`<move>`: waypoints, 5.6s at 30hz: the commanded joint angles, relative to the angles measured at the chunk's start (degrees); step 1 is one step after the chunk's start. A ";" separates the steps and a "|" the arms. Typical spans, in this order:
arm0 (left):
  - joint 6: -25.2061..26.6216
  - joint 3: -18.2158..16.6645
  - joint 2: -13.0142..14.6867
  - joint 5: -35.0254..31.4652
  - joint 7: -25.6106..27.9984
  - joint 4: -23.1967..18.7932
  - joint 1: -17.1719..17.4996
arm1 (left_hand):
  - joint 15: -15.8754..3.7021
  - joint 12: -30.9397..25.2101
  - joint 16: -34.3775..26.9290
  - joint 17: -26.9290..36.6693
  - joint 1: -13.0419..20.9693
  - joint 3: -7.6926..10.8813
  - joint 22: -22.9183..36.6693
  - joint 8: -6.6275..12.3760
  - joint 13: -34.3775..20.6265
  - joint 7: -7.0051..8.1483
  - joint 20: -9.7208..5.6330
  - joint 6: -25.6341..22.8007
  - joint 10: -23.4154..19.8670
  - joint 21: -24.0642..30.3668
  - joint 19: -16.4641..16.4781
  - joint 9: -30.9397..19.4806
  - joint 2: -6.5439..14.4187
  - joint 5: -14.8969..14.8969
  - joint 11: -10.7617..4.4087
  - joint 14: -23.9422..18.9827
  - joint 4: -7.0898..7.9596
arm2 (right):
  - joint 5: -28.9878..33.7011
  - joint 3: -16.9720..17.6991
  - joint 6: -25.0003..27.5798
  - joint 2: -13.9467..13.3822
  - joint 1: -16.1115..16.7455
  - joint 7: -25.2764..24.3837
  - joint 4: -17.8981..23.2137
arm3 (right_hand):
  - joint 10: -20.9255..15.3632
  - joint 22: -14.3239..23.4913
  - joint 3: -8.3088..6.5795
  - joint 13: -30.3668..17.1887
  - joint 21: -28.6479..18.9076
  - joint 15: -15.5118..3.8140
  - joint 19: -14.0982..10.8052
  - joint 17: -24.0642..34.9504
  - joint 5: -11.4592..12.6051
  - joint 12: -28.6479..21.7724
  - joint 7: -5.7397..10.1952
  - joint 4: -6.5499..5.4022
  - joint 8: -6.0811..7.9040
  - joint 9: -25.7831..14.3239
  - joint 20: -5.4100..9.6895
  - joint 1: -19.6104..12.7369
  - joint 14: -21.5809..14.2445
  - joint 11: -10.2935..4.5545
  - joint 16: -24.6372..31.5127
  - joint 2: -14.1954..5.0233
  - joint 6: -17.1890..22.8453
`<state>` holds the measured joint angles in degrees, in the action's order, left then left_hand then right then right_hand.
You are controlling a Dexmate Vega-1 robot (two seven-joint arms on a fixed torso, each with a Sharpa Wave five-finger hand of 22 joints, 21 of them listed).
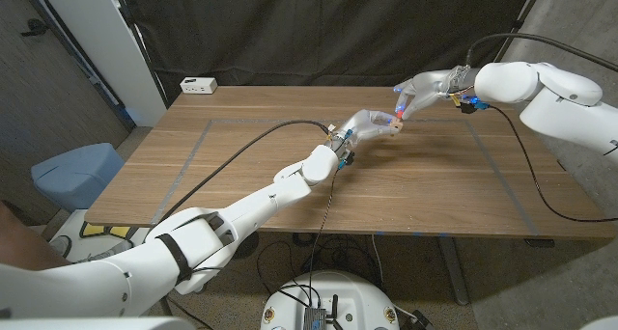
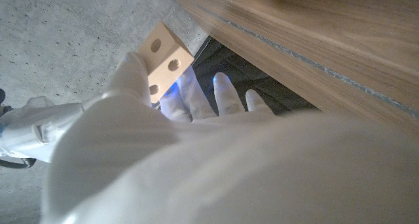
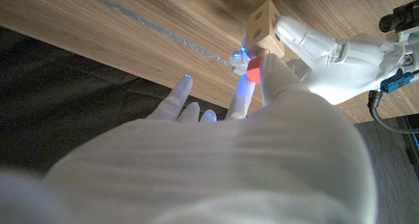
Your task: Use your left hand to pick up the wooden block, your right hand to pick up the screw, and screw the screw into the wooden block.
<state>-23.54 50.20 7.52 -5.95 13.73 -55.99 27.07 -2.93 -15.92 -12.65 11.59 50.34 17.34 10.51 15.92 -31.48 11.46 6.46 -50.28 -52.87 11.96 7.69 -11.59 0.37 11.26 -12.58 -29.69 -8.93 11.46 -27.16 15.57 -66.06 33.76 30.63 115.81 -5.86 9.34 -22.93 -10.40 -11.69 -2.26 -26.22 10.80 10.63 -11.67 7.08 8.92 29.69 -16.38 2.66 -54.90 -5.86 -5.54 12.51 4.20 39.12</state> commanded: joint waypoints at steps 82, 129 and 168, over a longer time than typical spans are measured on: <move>0.42 -0.16 0.54 -0.30 0.71 -0.98 0.72 | -5.64 -0.01 0.29 0.22 2.47 0.88 0.20 0.24 -0.35 -0.98 0.06 -4.17 -0.79 0.12 0.40 -0.29 3.39 0.29 0.07 -1.08 0.41 | 5.46 -1.75 4.30 1.30 2.80 -5.49 2.59 | -10.23 0.12 4.01 -0.12 0.60 -2.64 -5.04 0.41 0.24 -0.64 -3.81 -3.33 5.15 0.93 2.45 7.08 -5.76 -0.19 0.23 -3.60 12.59; 0.26 -0.36 0.69 -0.49 0.97 -1.03 0.98 | -5.60 -0.16 0.17 0.27 2.61 1.31 0.19 0.43 -0.55 -1.27 -0.03 -4.90 -1.53 0.25 0.85 -0.29 3.60 0.41 0.08 -1.66 0.31 | 15.10 -4.01 8.26 3.76 2.61 -4.73 4.27 | -17.46 0.16 8.97 0.06 0.84 -3.49 -7.06 0.12 1.66 -0.54 -5.50 -6.35 7.74 5.47 2.13 16.67 -9.21 -2.51 -0.25 -5.52 31.40; -1.51 -0.42 0.13 0.00 1.06 1.36 0.08 | -5.60 -0.02 0.26 0.25 2.45 1.59 0.19 0.30 -0.65 -1.31 -0.05 -4.75 -1.56 0.22 0.92 -0.28 3.61 0.46 0.07 -1.79 0.33 | 16.71 -5.11 8.86 5.36 1.23 -3.46 3.35 | -18.37 0.19 16.81 0.02 1.15 -1.97 -7.26 0.09 3.25 0.73 -6.41 -10.28 2.08 5.95 0.58 28.17 -10.28 0.41 -1.08 0.91 28.47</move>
<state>-24.71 49.79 7.70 -6.02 14.85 -54.97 27.30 -3.07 -15.54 -12.65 11.59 49.98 17.83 10.51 15.89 -31.84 11.45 6.44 -50.29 -54.10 11.96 8.32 -11.61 0.72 11.46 -12.40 -31.02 -9.41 27.71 -31.91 24.41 -60.77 35.54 26.19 119.22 -24.05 9.35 -6.54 -10.28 -10.64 -2.26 -33.38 10.94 13.58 -11.00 0.73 -1.32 32.16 -10.29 3.06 -27.27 -15.87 -5.51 11.83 4.84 68.14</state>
